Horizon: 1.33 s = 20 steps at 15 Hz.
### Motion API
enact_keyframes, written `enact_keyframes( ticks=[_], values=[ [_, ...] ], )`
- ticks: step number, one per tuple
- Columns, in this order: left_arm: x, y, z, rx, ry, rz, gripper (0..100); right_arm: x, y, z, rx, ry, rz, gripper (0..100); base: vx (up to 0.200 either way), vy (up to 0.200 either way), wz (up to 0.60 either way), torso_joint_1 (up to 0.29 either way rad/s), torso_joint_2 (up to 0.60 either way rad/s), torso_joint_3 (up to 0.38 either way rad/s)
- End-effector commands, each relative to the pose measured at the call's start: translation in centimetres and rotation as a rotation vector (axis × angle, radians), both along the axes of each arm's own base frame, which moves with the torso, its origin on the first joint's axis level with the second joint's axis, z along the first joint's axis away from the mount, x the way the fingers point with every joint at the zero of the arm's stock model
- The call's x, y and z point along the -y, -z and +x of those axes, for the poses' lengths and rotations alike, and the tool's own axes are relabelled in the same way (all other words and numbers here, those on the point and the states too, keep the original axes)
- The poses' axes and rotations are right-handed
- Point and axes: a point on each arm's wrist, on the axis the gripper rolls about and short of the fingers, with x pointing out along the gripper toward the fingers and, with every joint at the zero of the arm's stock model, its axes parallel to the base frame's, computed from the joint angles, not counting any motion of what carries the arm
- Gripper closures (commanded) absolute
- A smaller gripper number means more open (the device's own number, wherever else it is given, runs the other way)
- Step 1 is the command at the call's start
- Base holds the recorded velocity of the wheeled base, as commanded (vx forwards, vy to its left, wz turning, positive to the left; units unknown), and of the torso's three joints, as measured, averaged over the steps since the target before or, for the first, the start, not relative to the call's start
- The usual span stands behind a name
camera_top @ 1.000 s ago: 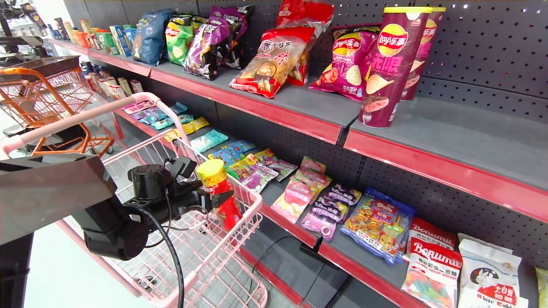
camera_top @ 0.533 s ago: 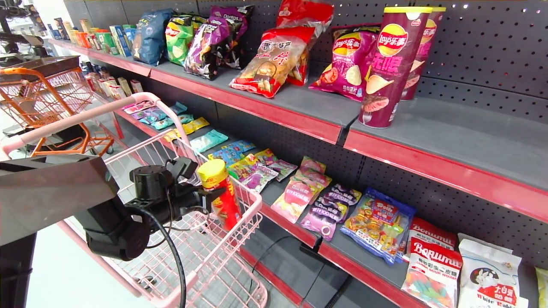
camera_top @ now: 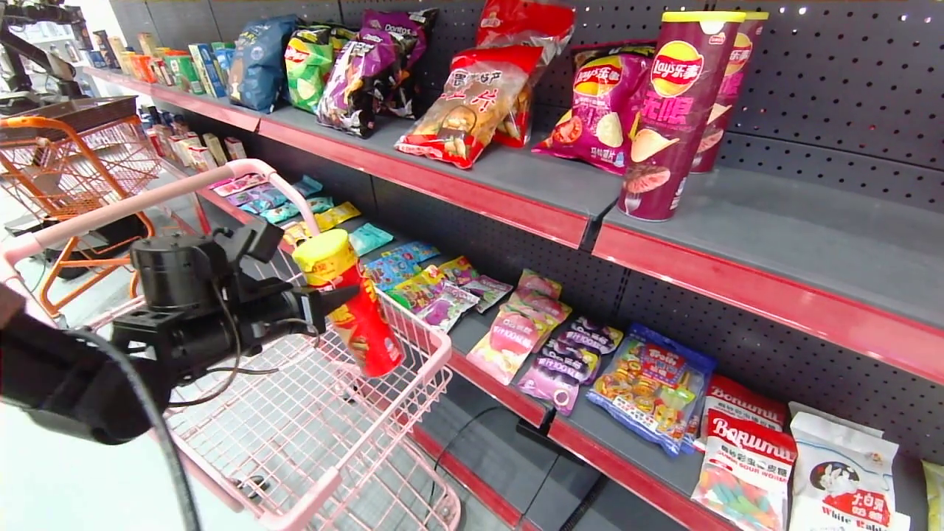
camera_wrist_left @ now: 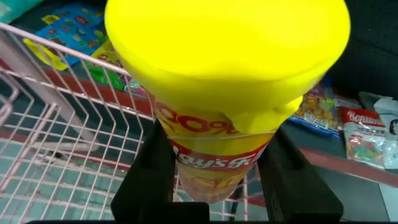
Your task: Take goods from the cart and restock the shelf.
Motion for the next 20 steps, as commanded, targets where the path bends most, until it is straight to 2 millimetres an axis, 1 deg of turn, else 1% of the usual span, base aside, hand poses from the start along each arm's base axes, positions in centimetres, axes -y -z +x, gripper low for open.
enact_keyframes(
  ticks=[1, 2, 3, 4, 5, 7, 8, 9, 12, 14, 20],
  values=[
    [-2.1, -8.2, -7.7, 0.103, -0.054, -0.01, 100, 0.0, 0.0, 0.0, 0.0, 0.0, 0.0, 0, 0.0, 0.0, 0.0, 0.0, 0.0, 0.0],
    [-3.4, -10.2, -11.6, 0.136, -0.085, 0.038, 100, 0.0, 0.0, 0.0, 0.002, 0.0, 0.002, 0, 0.0, 0.0, 0.0, 0.0, 0.0, 0.0],
    [-4.2, -11.2, -14.3, 0.168, -0.114, 0.079, 100, 0.0, 0.0, 0.0, 0.0, 0.0, 0.0, 0, 0.0, 0.0, 0.0, 0.0, 0.0, 0.0],
    [-4.7, -11.8, -16.7, 0.18, -0.138, 0.091, 100, 0.0, 0.0, 0.0, 0.0, 0.0, 0.002, 0, 0.0, 0.0, 0.0, 0.0, 0.0, 0.0],
    [-4.9, -12.1, -18.2, 0.188, -0.15, 0.093, 100, 0.0, 0.0, 0.0, 0.0, 0.0, 0.003, 0, 0.0, 0.0, 0.0, 0.0, 0.0, 0.0],
    [-5.3, -11.9, -23.9, 0.175, -0.206, 0.101, 100, 0.0, 0.0, 0.0, 0.0, 0.0, 0.002, 0, 0.0, 0.0, 0.0, 0.018, -0.06, -0.038],
    [-5.2, -11.7, -24.9, 0.169, -0.213, 0.103, 100, 0.0, 0.0, 0.0, 0.0, 0.0, 0.003, 0, 0.0, 0.0, 0.0, 0.085, -0.32, -0.193],
    [-5.2, -11.2, -26.6, 0.169, -0.22, 0.106, 100, 0.0, 0.0, 0.0, 0.0, 0.0, 0.003, 0, 0.0, 0.0, 0.0, 0.124, -0.41, -0.266],
    [-5.2, -10.9, -27.5, 0.192, -0.222, 0.104, 100, 0.0, 0.0, 0.0, 0.0, 0.0, 0.003, 0, 0.0, 0.0, 0.0, 0.172, -0.49, -0.312],
    [-5.2, -11.2, -27.4, 0.199, -0.222, 0.105, 100, 0.0, 0.0, 0.0, 0.0, 0.0, 0.003, 0, 0.0, 0.0, 0.0, 0.2, -0.55, -0.347],
    [-5.2, -11.3, -27.2, 0.222, -0.224, 0.163, 100, 0.0, 0.0, 0.0, 0.002, -0.002, 0.003, 0, 0.0, 0.0, 0.0, 0.227, -0.58, -0.347]
  ],
)
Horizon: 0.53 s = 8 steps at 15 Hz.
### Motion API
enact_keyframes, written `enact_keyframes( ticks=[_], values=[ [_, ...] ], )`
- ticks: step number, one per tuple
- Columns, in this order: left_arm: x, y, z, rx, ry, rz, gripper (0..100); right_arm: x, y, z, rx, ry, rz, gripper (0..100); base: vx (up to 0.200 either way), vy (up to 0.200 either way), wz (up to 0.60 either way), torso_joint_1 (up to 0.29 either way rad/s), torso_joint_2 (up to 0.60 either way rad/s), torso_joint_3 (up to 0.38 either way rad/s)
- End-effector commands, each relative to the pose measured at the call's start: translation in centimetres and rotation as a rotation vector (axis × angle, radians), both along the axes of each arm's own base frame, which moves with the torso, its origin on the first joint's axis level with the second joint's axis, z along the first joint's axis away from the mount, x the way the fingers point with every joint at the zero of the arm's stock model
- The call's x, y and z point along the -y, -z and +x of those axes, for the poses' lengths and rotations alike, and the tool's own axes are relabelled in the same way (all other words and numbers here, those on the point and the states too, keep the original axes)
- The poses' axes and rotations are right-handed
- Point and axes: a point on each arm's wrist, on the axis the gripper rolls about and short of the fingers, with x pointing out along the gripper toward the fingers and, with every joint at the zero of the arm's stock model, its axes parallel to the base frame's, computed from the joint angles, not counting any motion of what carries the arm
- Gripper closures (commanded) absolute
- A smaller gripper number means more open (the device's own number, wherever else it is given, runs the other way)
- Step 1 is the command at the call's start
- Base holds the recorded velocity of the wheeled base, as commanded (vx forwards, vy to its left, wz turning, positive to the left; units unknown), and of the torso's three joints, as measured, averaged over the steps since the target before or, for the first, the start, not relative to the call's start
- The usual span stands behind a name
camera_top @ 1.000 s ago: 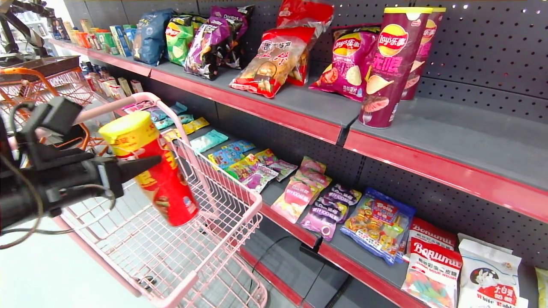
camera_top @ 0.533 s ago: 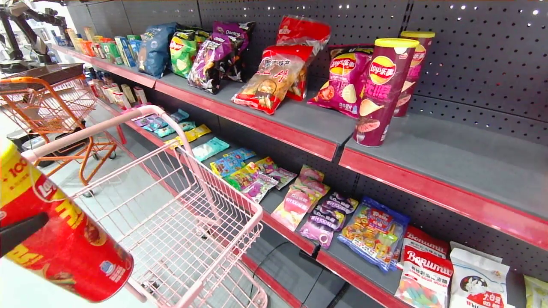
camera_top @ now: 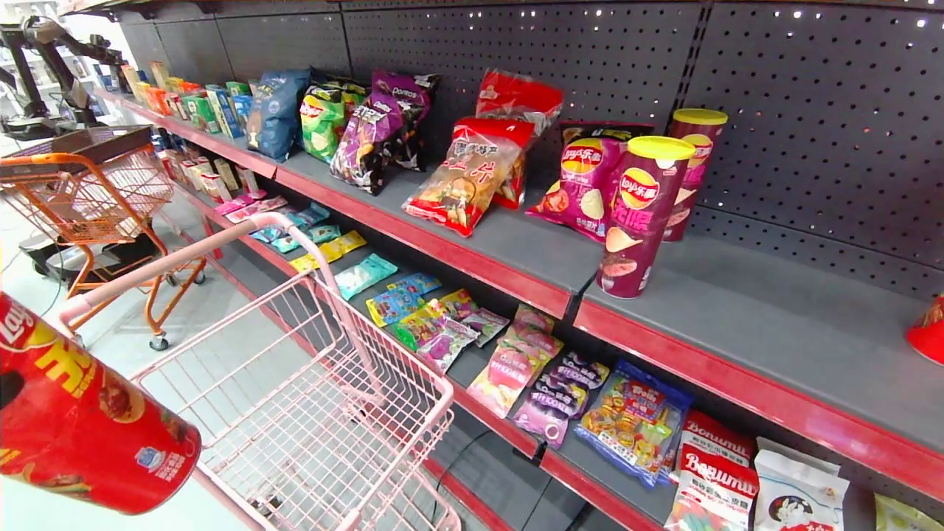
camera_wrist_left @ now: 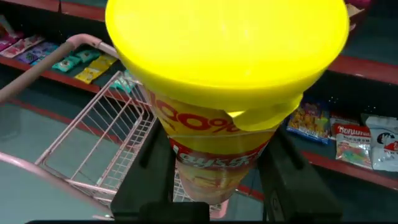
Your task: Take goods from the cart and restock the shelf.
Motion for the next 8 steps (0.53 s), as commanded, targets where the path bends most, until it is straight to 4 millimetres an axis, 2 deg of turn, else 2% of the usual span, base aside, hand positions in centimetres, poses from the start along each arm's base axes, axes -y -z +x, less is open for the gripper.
enact_keyframes(
  ticks=[1, 5, 8],
  values=[
    [0.0, 0.01, 0.05, -0.001, 0.0, 0.0, 100, 0.0, 0.01, 0.0, 0.0, -0.002, 0.0, 0, 0.0, 0.0, 0.0, 0.203, -0.46, -0.271],
    [-0.06, -0.08, -0.33, 0.025, -0.031, 0.025, 100, 0.0, -0.03, -0.01, 0.002, -0.002, 0.0, 0, 0.0, 0.0, -0.6, 0.146, -0.37, -0.212],
    [-0.11, -0.2, -0.28, 0.048, -0.052, 0.051, 100, 0.0, 0.01, 0.0, 0.0, -0.002, 0.0, 0, 0.0, 0.0, -0.6, 0.033, -0.03, -0.031]
  ],
)
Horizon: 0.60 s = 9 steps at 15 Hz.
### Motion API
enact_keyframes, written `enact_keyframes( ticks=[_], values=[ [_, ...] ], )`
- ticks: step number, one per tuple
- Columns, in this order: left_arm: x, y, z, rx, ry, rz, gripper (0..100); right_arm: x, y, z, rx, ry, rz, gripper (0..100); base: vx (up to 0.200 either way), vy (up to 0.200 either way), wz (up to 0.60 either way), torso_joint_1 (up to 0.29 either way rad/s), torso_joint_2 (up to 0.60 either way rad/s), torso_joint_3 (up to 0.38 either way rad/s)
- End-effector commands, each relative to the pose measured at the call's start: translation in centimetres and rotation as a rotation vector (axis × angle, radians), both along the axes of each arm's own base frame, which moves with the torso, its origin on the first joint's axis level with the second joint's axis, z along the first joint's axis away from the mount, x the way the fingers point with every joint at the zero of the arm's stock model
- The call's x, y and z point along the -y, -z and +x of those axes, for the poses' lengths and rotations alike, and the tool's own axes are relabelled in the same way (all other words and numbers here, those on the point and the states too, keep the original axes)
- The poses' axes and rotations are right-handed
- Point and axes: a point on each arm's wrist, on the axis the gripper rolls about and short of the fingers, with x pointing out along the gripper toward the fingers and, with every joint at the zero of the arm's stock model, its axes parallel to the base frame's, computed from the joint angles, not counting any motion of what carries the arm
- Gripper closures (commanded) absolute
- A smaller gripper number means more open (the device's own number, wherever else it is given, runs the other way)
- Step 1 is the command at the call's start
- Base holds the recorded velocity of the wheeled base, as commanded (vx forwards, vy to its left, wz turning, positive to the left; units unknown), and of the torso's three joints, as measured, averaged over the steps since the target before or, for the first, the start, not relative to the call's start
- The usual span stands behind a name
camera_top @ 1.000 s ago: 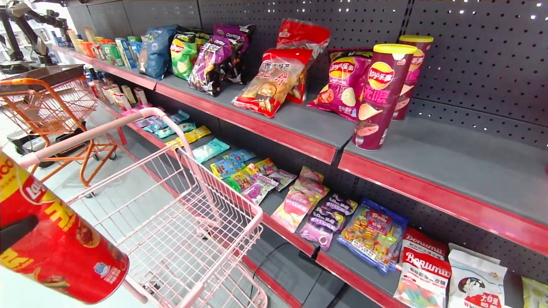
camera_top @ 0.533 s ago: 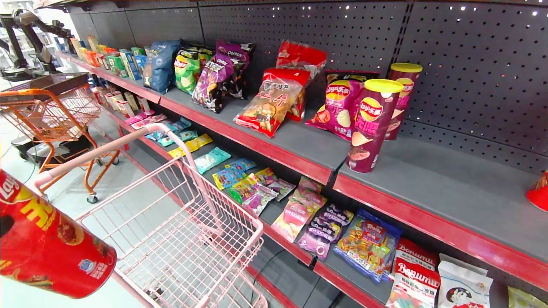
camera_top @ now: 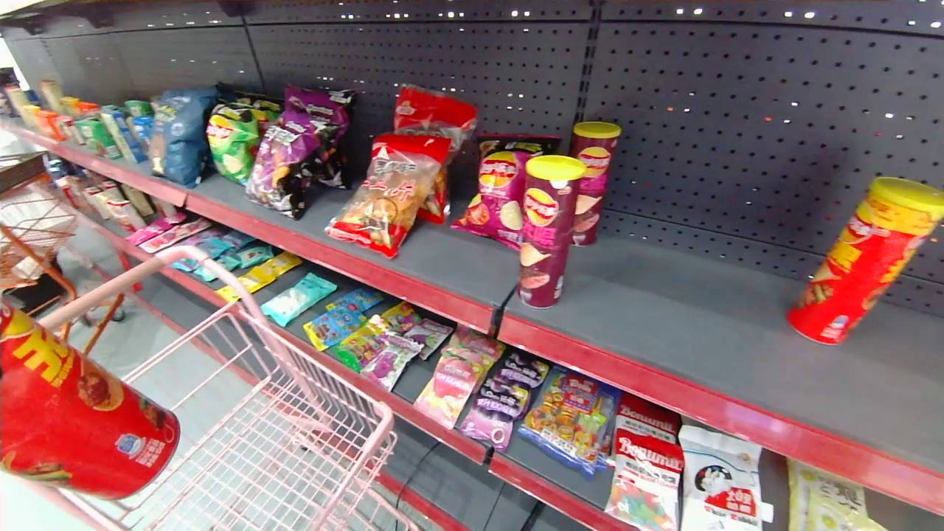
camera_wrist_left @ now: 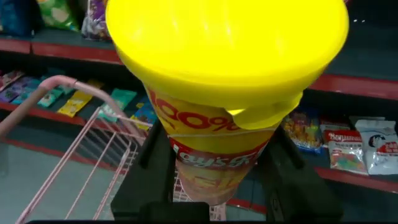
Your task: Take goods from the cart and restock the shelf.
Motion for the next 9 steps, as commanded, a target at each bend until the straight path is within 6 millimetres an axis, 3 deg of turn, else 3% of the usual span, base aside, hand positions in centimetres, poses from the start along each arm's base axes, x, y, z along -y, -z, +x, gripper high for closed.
enact_keyframes(
  ticks=[1, 9],
  values=[
    [0.0, 0.02, 0.06, -0.003, -0.001, 0.001, 100, 0.0, 0.0, 0.0, 0.0, 0.0, 0.0, 0, 0.0, 0.0, -0.6, 0.007, -0.02, -0.002],
    [0.0, 0.18, -0.3, 0.006, -0.002, 0.002, 100, 0.0, 0.0, 0.0, 0.0, 0.0, 0.0, 0, 0.0, 0.0, -0.6, 0.004, 0.0, 0.001]
  ],
)
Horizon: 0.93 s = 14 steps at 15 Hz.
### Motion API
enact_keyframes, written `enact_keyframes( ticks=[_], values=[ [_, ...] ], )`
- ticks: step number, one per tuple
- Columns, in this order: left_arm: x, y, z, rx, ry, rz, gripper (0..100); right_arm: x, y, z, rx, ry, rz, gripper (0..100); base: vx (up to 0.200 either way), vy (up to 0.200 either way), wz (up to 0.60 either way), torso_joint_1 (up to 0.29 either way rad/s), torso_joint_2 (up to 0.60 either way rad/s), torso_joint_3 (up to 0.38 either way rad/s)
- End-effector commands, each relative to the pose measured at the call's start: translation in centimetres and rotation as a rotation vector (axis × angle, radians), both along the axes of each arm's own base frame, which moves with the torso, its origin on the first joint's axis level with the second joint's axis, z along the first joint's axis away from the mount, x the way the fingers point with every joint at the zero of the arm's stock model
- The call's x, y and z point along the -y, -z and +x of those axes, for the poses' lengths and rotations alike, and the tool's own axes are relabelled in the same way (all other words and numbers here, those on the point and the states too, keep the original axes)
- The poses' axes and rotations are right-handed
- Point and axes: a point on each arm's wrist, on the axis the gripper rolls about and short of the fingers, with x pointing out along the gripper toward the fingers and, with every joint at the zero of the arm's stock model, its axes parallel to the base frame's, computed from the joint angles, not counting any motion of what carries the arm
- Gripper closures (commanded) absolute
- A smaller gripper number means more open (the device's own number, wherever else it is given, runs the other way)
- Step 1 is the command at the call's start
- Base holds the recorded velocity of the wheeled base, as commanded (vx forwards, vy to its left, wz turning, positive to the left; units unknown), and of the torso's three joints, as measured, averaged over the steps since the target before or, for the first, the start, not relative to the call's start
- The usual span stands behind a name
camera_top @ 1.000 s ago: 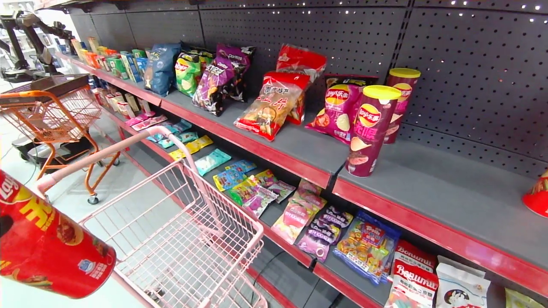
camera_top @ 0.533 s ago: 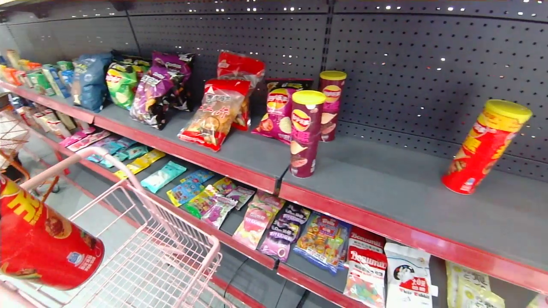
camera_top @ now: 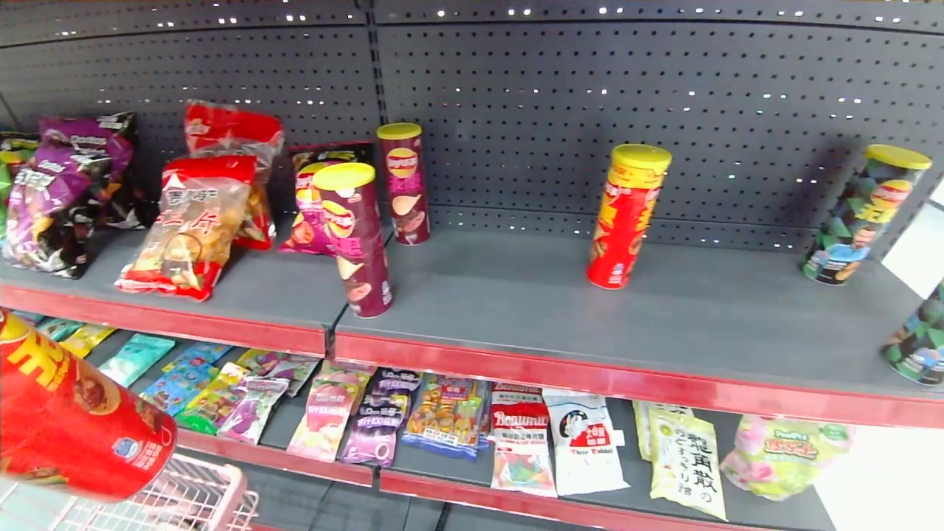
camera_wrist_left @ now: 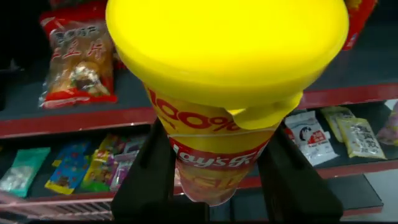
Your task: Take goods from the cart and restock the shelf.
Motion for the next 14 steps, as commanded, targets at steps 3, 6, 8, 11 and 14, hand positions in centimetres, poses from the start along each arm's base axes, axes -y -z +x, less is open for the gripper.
enact_keyframes(
  ticks=[3, 6, 8, 11, 14],
  values=[
    [0.0, 0.1, -0.7, 0.022, 0.001, 0.0, 100, 0.0, 0.0, 0.0, 0.002, 0.0, -0.002, 0, 0.0, 0.0, -0.2, 0.002, 0.0, -0.002],
    [0.0, 1.4, -1.5, 0.026, -0.036, 0.028, 100, 0.0, 0.0, 0.0, 0.002, -0.005, 0.001, 0, 0.0, 0.0, 0.0, 0.0, 0.0, 0.0],
    [0.0, 1.2, -2.1, 0.055, -0.049, 0.035, 100, 0.0, 0.0, 0.0, -0.004, -0.009, -0.003, 0, 0.0, 0.0, 0.0, 0.0, 0.0, 0.0],
    [0.0, 1.6, -2.9, 0.08, -0.044, 0.036, 100, 0.0, 0.0, 0.1, -0.012, -0.012, 0.0, 0, 0.0, 0.0, 0.0, 0.0, 0.0, 0.0],
    [0.0, 3.0, -3.5, 0.081, -0.043, 0.036, 100, -0.1, -0.2, 0.0, 0.01, -0.045, -0.049, 0, 0.0, 0.0, 0.0, 0.0, 0.0, 0.0]
  ],
)
